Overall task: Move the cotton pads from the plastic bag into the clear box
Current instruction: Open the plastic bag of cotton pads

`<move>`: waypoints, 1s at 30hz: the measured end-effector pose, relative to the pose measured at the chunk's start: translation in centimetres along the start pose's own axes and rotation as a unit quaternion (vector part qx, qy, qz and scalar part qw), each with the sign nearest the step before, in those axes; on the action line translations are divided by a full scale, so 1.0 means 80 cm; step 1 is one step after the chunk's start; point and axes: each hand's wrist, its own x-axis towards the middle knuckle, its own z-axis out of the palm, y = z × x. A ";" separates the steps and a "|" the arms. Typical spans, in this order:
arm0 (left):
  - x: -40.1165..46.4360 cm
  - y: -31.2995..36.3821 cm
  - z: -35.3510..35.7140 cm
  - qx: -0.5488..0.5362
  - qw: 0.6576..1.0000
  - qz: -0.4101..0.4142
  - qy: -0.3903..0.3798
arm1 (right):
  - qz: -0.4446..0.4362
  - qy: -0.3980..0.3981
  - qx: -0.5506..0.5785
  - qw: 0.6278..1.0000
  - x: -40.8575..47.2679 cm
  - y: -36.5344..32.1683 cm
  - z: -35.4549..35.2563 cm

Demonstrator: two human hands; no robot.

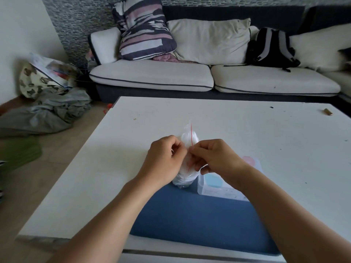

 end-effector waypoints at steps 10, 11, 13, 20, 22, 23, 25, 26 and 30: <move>0.001 -0.002 -0.005 0.018 0.999 0.021 -0.030 | -0.015 -0.002 -0.015 1.000 -0.008 0.000 0.004; 0.000 -0.001 -0.006 0.020 0.999 0.025 -0.031 | -0.014 0.007 -0.007 1.000 -0.007 0.000 0.005; 0.000 0.002 -0.005 0.022 0.999 0.024 -0.031 | -0.019 0.022 -0.002 1.000 -0.007 -0.002 0.008; 0.021 -0.022 -0.043 0.034 0.993 -0.016 0.110 | -0.029 0.173 -0.023 0.984 0.001 -0.002 -0.022; 0.020 -0.030 -0.049 0.055 0.991 -0.019 0.118 | -0.027 0.176 -0.064 0.982 -0.001 0.000 -0.027; 0.019 -0.031 -0.049 0.065 0.991 -0.013 0.118 | -0.028 0.174 -0.106 0.979 -0.002 0.002 -0.026; 0.016 -0.031 -0.045 0.059 0.992 -0.002 0.115 | -0.036 0.176 -0.186 0.966 -0.005 0.006 -0.024; 0.015 -0.029 -0.044 0.041 0.993 0.002 0.107 | -0.040 0.177 -0.196 0.964 -0.005 0.007 -0.023; 0.009 -0.011 -0.036 -0.023 0.998 0.040 0.040 | 0.004 0.082 -0.039 0.996 -0.009 0.004 -0.017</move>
